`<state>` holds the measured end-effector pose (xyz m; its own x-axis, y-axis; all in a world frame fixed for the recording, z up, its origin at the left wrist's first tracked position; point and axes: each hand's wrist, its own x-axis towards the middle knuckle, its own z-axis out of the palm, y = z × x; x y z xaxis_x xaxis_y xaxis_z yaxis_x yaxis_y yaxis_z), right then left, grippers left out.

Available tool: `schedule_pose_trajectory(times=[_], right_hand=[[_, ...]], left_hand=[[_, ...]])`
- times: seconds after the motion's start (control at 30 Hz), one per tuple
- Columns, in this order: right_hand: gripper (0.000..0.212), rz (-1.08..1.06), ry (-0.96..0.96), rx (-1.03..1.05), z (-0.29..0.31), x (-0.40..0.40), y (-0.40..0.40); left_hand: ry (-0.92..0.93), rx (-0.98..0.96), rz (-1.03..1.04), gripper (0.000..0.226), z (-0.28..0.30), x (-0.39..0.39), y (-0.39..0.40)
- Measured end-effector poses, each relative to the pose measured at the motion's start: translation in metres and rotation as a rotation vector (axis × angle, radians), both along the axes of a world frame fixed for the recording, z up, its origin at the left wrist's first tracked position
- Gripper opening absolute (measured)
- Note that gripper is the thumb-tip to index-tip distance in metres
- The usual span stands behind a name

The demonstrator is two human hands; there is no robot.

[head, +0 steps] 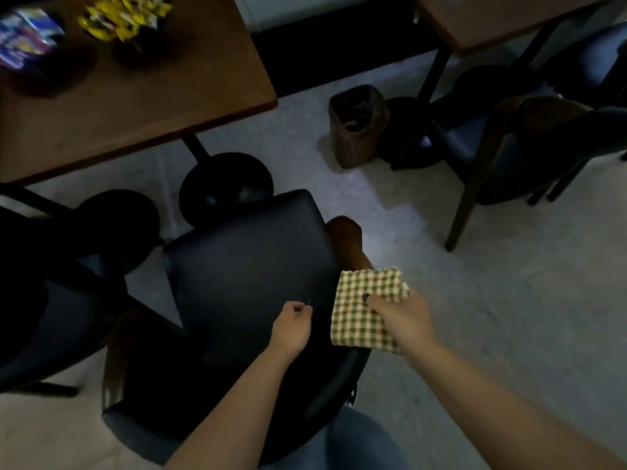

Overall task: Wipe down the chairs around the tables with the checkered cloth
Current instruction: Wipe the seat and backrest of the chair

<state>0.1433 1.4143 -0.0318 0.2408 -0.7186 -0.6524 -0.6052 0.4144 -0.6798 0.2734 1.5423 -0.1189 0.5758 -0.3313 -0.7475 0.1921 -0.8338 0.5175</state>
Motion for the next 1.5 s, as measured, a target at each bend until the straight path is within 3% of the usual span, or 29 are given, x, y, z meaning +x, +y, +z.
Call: schedule_pose_trajectory(times=[0.13,0.2,0.3,0.43,0.57,0.77,1.5], right_hand=[[0.047,0.000,0.025,-0.036,-0.014,0.005,0.000],[0.044,-0.008,0.005,0.007,-0.018,0.005,0.000],[0.022,0.050,-0.064,0.236,-0.021,0.002,-0.007],[0.023,0.081,-0.098,0.468,-0.029,0.002,-0.021],[0.028,0.165,-0.073,0.470,-0.034,0.011,-0.023],[0.030,0.082,-0.078,0.454,-0.035,0.020,-0.022],[0.042,0.016,-0.132,0.430,-0.027,0.135,-0.068]], left_hand=[[0.109,0.074,-0.061,0.040,-0.032,-0.009,-0.009],[0.165,0.114,-0.135,0.046,-0.046,-0.010,-0.011],[0.266,0.161,-0.160,0.056,-0.059,-0.002,-0.012],[0.458,0.227,-0.162,0.082,-0.067,0.008,0.004],[0.429,0.234,-0.092,0.091,-0.074,0.010,0.018],[0.334,0.273,-0.086,0.106,-0.069,0.018,0.016],[0.228,0.303,-0.208,0.082,-0.071,0.137,-0.034]])
